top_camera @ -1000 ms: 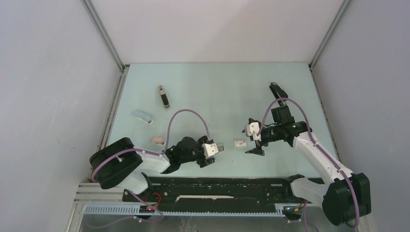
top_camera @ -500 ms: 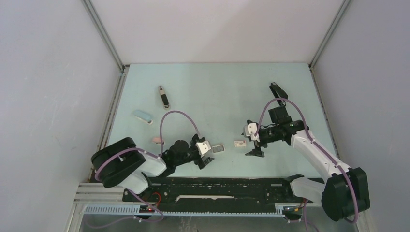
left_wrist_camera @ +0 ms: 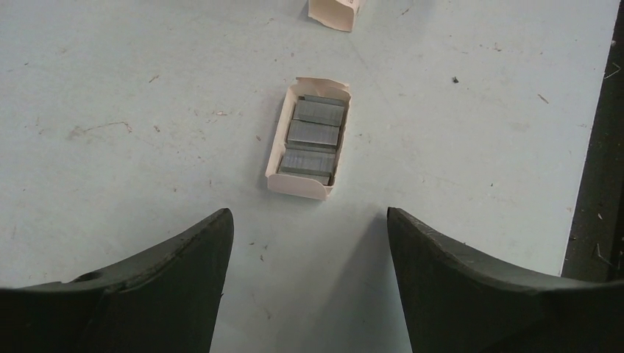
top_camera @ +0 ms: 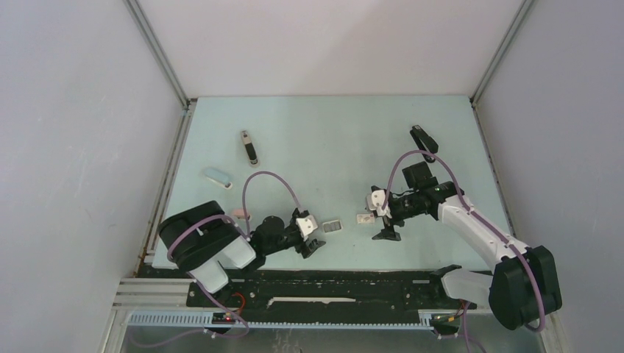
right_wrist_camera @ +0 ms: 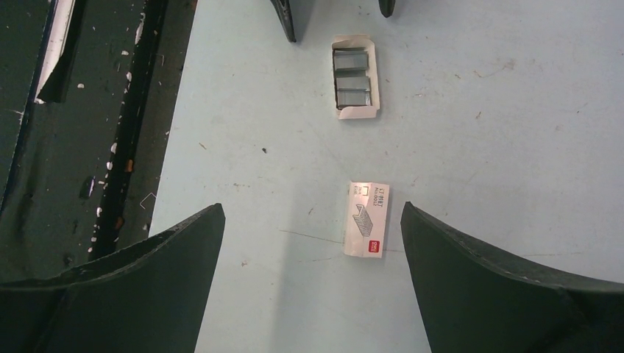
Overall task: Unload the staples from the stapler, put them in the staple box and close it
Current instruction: Close the staple box at the center of the board.
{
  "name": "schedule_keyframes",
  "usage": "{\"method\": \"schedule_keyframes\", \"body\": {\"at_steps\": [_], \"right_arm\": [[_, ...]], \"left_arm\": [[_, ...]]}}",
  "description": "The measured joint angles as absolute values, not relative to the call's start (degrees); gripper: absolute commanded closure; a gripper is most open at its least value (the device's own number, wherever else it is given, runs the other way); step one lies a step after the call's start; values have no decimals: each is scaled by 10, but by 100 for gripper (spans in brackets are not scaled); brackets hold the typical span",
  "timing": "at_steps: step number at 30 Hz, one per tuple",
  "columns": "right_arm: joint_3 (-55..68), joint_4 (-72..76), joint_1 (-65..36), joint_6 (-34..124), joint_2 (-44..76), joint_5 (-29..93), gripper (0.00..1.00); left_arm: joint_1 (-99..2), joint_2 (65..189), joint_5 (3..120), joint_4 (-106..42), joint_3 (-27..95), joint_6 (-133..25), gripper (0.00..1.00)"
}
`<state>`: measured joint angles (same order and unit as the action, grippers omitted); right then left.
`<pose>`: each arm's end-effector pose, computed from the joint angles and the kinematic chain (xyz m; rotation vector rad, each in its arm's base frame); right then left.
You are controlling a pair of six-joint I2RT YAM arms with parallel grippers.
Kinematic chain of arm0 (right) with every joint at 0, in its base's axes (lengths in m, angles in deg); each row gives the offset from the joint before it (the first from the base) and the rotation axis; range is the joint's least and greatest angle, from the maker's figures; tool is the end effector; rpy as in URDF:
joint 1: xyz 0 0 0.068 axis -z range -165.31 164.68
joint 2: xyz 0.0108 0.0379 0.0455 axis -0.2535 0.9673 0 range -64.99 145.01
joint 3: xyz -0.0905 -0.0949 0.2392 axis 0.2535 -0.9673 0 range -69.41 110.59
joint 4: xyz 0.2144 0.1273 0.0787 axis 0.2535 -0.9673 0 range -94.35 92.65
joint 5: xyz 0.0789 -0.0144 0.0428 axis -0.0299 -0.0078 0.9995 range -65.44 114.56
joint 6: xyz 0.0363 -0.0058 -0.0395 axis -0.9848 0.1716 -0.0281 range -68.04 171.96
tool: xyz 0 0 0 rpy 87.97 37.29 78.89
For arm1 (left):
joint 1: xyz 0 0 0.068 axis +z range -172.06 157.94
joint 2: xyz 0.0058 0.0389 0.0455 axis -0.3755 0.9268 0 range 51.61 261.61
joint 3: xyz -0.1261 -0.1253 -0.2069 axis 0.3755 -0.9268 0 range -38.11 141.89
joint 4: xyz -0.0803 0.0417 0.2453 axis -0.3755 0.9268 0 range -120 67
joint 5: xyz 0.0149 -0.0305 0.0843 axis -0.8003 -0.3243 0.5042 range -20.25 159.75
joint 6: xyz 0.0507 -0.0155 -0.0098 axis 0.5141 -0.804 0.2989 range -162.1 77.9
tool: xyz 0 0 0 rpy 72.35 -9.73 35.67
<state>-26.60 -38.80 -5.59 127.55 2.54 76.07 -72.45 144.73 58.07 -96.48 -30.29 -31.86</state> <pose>0.1833 0.0974 0.2215 -1.8398 1.3490 0.7476 0.1329 -0.1719 0.1027 1.1038 1.6058 -0.6642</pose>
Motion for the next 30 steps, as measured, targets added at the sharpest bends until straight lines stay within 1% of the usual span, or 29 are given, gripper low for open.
{"method": "schedule_keyframes", "body": {"at_steps": [3, 11, 15, 21, 23, 25, 27, 30], "right_arm": [[-266, -388, -56, 1276, 26, 760, 1], [-266, -388, -57, 1276, 27, 753, 2], [-266, -387, -57, 1275, 29, 744, 2], [-266, -387, -57, 1275, 39, 734, 2], [-266, -386, -57, 1275, 39, 732, 2], [-266, -385, -57, 1273, 40, 729, 2], [-266, -381, -57, 1270, 43, 725, 3], [-266, -374, -57, 1261, 50, 712, 3]], "left_arm": [[-721, 1455, 574, -974, -303, -322, 20], [-698, 1480, 546, -980, -283, -326, 28], [-694, 1491, 538, -960, -258, -325, 35], [-693, 1499, 518, -932, -230, -320, 47], [-693, 1500, 512, -924, -225, -319, 54], [-693, 1502, 505, -920, -221, -316, 63], [-693, 1503, 497, -918, -219, -315, 65], [-693, 1507, 489, -917, -215, -314, 66]]}}
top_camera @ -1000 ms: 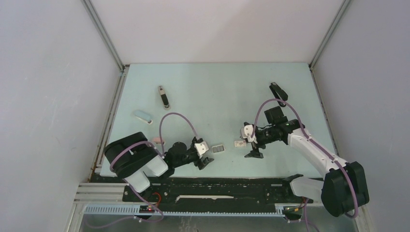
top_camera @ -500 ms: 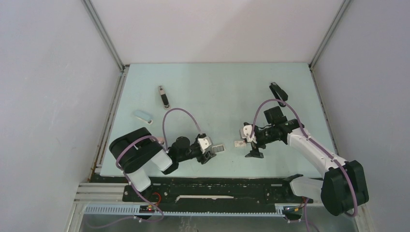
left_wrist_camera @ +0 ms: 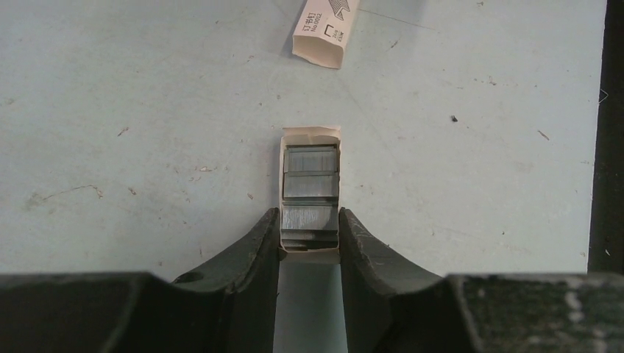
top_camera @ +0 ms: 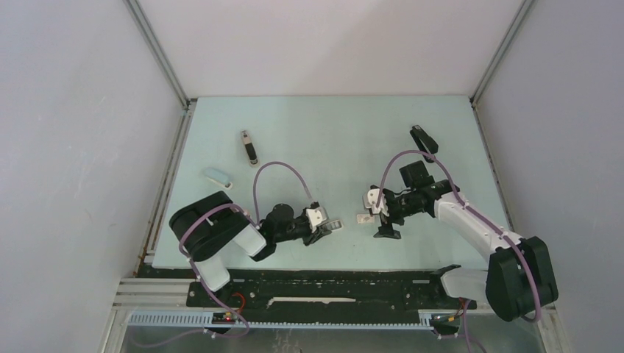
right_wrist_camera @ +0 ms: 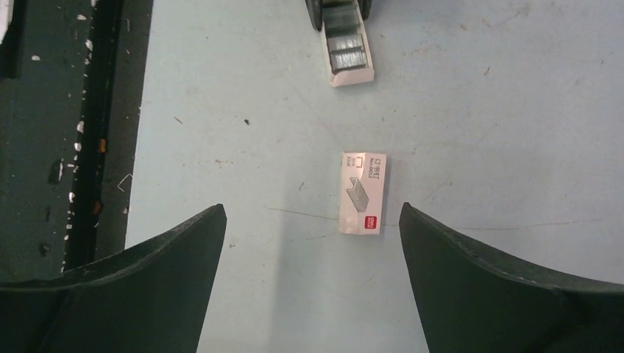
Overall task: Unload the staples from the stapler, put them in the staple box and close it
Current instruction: Close the staple box at the center of the board.
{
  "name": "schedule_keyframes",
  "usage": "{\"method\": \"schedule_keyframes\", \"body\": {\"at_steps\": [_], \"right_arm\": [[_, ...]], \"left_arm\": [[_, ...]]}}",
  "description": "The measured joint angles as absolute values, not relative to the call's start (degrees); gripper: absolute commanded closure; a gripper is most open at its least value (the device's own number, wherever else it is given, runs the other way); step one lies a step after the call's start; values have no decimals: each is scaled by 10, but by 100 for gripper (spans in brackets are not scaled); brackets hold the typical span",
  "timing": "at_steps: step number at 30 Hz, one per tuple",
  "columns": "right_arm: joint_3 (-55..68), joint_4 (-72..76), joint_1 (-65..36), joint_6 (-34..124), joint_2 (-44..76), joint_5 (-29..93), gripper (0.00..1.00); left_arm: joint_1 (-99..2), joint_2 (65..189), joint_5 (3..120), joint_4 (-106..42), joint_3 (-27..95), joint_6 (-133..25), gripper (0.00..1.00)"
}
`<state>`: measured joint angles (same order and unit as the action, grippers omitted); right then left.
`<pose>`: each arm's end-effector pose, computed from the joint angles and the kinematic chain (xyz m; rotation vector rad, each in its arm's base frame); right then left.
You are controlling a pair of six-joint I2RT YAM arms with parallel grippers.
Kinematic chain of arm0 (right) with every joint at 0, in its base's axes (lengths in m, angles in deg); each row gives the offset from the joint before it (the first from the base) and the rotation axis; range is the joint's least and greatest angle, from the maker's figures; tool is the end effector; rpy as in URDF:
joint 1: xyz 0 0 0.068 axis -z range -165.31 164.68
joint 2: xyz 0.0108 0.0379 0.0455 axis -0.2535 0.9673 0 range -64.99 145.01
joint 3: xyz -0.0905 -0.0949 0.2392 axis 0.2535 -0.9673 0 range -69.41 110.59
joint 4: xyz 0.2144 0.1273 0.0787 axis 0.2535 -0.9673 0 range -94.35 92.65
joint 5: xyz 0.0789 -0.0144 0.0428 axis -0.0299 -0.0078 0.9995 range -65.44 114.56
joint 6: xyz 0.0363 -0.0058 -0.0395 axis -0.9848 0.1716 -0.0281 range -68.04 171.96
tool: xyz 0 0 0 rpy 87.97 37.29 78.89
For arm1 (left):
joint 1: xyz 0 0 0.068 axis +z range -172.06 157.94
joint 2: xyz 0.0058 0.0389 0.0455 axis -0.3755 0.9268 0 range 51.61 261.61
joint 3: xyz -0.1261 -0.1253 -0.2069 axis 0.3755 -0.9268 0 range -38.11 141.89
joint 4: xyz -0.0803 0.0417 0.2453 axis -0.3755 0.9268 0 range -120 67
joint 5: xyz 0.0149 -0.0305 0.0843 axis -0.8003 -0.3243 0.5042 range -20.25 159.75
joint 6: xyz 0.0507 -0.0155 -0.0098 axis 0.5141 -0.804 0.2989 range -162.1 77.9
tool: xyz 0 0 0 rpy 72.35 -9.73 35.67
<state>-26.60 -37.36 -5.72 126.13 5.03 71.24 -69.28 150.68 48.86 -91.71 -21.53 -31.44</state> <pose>0.1909 0.0986 0.2122 -1.8621 1.4413 0.6892 0.1627 -0.1945 0.1010 1.1736 1.6039 -0.7720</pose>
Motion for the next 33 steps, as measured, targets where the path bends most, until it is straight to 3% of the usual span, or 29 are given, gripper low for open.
{"method": "schedule_keyframes", "body": {"at_steps": [21, 33], "right_arm": [[-266, -271, -88, 1216, 147, 591, 5], [-266, -239, -111, 1217, 201, 550, 19]], "left_arm": [[-713, 1526, 480, -932, -204, -311, 67], [-714, 1542, 474, -958, -204, -311, 67]]}}
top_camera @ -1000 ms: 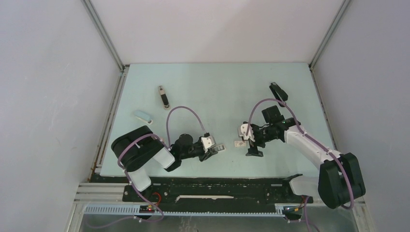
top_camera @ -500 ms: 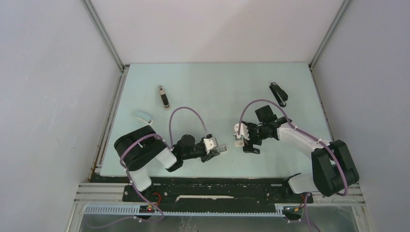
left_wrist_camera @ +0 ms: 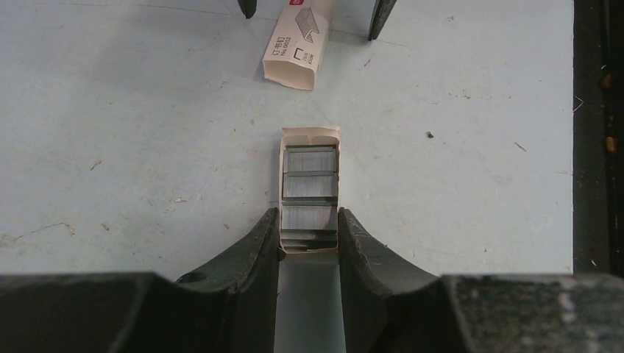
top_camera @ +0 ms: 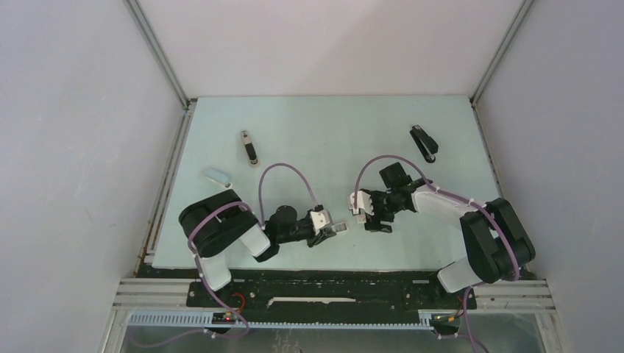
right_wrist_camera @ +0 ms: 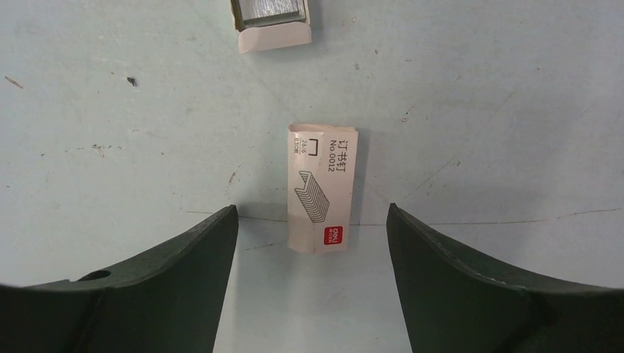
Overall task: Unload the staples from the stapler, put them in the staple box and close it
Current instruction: Close the staple box at the center of the board.
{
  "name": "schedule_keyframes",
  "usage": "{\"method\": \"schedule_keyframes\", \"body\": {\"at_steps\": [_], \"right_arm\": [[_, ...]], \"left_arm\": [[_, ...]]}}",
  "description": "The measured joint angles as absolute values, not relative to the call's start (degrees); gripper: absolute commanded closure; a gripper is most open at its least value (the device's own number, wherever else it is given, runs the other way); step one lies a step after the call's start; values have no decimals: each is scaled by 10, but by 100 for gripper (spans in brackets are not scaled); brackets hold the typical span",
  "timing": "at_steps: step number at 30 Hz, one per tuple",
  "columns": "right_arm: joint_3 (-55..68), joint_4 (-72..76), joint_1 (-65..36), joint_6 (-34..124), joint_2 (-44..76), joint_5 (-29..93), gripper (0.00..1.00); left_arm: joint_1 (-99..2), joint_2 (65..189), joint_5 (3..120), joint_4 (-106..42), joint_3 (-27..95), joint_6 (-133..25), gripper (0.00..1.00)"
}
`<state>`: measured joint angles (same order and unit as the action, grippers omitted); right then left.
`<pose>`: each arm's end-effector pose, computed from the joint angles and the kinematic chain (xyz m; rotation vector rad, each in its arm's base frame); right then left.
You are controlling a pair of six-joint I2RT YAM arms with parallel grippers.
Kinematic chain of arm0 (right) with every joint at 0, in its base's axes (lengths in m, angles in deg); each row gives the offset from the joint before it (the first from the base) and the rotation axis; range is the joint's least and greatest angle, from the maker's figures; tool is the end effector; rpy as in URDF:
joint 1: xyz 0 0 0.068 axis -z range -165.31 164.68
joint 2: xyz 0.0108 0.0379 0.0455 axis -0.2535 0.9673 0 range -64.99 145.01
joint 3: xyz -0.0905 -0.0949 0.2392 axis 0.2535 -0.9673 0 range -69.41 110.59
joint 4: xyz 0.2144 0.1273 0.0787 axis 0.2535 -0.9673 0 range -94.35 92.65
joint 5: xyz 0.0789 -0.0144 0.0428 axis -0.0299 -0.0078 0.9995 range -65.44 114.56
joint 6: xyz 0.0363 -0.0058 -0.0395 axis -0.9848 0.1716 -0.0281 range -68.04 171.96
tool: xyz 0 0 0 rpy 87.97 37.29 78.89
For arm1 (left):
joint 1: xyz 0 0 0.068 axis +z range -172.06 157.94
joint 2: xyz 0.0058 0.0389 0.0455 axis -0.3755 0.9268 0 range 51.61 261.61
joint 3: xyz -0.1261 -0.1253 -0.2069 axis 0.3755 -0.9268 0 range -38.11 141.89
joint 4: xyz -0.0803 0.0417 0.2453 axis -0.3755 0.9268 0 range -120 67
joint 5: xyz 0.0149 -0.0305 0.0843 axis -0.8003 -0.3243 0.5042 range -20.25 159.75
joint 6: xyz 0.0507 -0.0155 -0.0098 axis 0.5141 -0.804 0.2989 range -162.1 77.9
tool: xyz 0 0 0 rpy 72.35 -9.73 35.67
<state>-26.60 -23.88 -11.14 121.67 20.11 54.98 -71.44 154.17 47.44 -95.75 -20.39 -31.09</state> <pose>0.2235 0.1281 0.1584 -1.9894 1.6295 0.4683 0.1591 -0.2063 0.0975 1.2142 1.5436 -0.8175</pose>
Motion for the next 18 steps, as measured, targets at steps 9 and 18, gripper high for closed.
{"method": "schedule_keyframes", "body": {"at_steps": [9, 18], "right_arm": [[-262, -242, -120, 1220, 211, 550, 36], [-259, -249, -130, 1237, 214, 551, 47]], "left_arm": [[-714, 1556, 469, -981, -204, -311, 67], [-714, 1563, 459, -982, -196, -310, 67]]}}
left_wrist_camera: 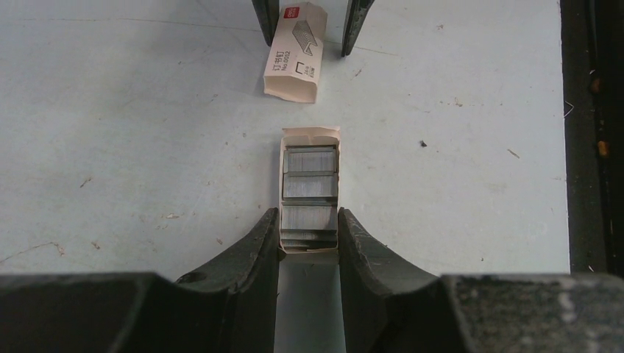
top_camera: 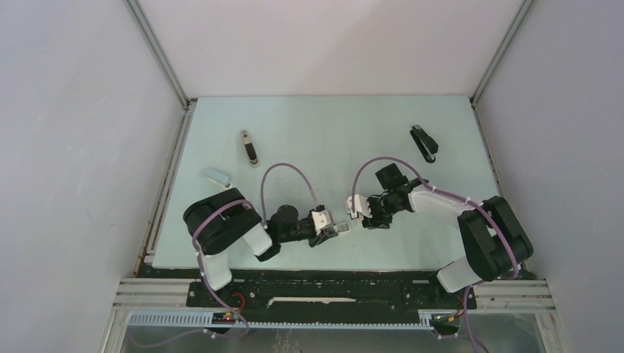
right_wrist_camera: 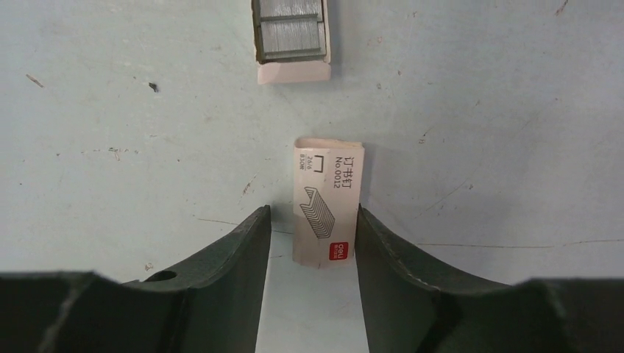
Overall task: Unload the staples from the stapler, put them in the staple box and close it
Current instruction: Close the staple box at the center of the board.
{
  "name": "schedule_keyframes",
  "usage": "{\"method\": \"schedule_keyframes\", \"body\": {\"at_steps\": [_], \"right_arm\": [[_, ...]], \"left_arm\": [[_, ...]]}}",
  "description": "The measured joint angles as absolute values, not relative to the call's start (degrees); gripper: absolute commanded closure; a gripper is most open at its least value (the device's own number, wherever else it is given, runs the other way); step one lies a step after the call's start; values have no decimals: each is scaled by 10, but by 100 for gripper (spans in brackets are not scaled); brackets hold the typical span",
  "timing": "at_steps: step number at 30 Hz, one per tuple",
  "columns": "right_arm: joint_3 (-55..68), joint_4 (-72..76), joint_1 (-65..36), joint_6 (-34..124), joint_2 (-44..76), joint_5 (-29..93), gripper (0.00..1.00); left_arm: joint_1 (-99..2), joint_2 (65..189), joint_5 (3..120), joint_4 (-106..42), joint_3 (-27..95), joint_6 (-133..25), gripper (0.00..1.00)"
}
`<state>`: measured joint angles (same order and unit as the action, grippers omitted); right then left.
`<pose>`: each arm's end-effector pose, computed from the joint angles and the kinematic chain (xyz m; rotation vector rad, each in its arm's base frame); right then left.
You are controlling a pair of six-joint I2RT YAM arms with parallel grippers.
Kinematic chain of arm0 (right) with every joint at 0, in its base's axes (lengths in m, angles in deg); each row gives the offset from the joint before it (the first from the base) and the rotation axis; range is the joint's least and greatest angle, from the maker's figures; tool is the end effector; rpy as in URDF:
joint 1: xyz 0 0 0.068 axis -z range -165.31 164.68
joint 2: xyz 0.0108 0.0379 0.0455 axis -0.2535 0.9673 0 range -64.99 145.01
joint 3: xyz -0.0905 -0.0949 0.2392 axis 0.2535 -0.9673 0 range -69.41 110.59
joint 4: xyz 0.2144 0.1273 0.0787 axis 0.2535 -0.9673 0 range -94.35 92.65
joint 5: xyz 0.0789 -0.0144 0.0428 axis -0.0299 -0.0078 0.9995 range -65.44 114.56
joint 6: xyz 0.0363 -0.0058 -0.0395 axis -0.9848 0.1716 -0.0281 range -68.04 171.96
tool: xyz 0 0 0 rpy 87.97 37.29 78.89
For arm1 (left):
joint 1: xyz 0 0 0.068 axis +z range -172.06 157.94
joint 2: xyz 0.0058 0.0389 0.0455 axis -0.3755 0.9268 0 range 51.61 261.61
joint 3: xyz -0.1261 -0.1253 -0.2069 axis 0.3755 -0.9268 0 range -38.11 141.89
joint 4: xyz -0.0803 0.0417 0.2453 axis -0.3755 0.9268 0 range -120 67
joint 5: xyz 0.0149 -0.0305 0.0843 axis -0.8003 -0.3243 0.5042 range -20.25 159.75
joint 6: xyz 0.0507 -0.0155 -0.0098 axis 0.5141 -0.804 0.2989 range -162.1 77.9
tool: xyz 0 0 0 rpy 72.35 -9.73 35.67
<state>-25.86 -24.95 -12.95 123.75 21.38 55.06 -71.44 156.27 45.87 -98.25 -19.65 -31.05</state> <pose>0.2210 0.1361 0.1558 -2.0541 1.5813 0.4863 0.1611 -0.2099 0.0955 1.2234 1.5130 -0.8434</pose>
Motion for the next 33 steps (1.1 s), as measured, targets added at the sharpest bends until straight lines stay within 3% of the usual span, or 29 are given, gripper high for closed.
{"method": "schedule_keyframes", "body": {"at_steps": [33], "right_arm": [[-259, -265, -171, 1267, 214, 572, 57]], "left_arm": [[-722, 1604, 418, -1029, -181, -320, 67]]}}
